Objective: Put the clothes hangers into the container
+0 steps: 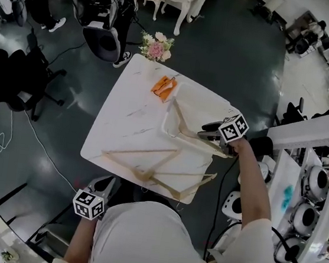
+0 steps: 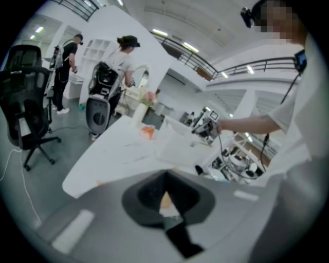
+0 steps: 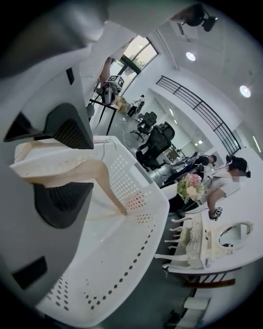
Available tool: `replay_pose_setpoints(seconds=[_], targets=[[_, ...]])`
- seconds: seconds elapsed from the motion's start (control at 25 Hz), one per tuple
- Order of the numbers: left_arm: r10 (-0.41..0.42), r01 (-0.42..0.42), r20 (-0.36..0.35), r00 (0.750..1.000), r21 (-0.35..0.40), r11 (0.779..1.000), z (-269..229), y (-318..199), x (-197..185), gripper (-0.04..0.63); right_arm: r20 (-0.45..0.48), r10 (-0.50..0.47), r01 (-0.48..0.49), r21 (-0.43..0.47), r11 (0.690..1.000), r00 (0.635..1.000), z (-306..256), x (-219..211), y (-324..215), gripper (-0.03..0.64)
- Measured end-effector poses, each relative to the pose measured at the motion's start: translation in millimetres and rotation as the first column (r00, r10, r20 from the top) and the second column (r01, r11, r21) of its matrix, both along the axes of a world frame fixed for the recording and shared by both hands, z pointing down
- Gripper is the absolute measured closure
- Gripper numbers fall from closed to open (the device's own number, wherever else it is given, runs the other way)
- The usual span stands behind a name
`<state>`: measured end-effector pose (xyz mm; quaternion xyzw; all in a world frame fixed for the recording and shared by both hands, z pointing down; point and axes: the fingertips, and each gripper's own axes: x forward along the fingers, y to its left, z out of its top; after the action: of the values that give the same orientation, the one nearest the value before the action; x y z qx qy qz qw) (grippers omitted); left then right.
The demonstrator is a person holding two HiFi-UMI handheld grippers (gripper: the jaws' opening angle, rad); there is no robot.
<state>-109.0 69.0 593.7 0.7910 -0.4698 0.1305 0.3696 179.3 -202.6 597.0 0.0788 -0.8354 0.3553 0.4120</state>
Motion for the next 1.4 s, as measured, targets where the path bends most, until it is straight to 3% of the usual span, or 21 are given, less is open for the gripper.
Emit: replay_pose_setpoints(seconds=[0.16, 0.4, 0.52, 0.68, 0.92, 1.24, 1.4], targets=[[0.031, -0.031, 0.000, 1.000, 0.019, 0.999, -5, -4, 10, 0.592, -0.001, 0.036, -0.036, 0.084, 0.996, 0.999, -12, 8, 3, 0.434], [0.066, -0.066, 0.014, 0.998, 0.035, 0.997, -6, -6, 24, 0.592, 0.089, 0.036, -0.053, 0.201, 0.978, 0.995, -58, 2, 32, 0.445], [0.077, -0.077, 0.000, 0.997, 0.040, 0.996, -7, -9, 31, 0.592, 0.109, 0.097, -0.122, 0.253, 0.960, 0.989, -72, -6, 47, 0.533], [0.088, -0.087, -0.011, 0.996, 0.055, 0.995, -14, -19, 40, 0.592, 0.179, 0.151, -0.197, 0.275, 0.941, 0.972, -83, -27, 82, 0.572], [0.114, -0.113, -0.006, 0.993, 0.080, 0.990, -34, -33, 48, 0.592, 0.288, 0.219, -0.303, 0.290, 0.908, 0.932, -93, -50, 148, 0.583], [0.152, -0.143, -0.047, 0.987, 0.162, 0.976, -69, -43, 59, 0.592, 0.382, 0.356, -0.488, 0.339, 0.804, 0.853, -104, -35, 191, 0.594], [0.187, -0.175, -0.048, 0.981, 0.198, 0.965, -76, -48, 66, 0.592, 0.423, 0.403, -0.546, 0.304, 0.781, 0.811, -99, -35, 202, 0.603]])
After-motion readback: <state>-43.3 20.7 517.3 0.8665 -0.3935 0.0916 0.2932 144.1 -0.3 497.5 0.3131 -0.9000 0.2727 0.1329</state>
